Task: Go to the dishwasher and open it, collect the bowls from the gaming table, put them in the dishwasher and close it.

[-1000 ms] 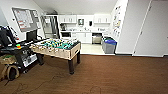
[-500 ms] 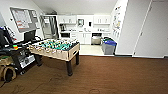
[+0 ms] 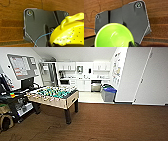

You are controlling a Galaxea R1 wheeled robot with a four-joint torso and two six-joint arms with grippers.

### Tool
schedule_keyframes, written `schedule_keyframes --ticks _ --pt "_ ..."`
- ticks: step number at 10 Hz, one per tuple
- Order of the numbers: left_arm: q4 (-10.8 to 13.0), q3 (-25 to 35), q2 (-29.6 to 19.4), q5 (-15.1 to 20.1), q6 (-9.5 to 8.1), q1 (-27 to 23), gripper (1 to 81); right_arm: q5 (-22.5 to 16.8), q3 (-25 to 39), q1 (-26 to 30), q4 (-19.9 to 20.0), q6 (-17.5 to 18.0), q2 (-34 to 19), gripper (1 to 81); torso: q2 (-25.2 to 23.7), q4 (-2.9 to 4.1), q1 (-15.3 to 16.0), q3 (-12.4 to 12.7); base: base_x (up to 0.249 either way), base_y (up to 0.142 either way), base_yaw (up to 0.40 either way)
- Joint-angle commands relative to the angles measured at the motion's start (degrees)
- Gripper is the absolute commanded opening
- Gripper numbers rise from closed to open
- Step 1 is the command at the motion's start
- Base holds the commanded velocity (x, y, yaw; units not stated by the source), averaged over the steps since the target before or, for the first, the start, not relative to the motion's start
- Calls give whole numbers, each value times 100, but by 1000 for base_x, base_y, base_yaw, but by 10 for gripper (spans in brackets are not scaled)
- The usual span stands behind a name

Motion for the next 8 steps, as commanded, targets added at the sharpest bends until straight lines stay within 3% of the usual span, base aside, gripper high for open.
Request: schedule_keyframes --ticks 1,3,8 --pt "84 42 -100 174 12 -240 10 -227 -7 271 -47 -10 -109 10 0 0 5 0 109 -62 0" --pt "84 42 -100 174 12 -240 10 -219 -24 254 -38 -18 -109 10 0 0 5 0 109 -61 0" --pt "84 42 -109 174 12 -240 10 -227 -24 280 -38 -10 -109 10 0 0 5 0 109 0 0"
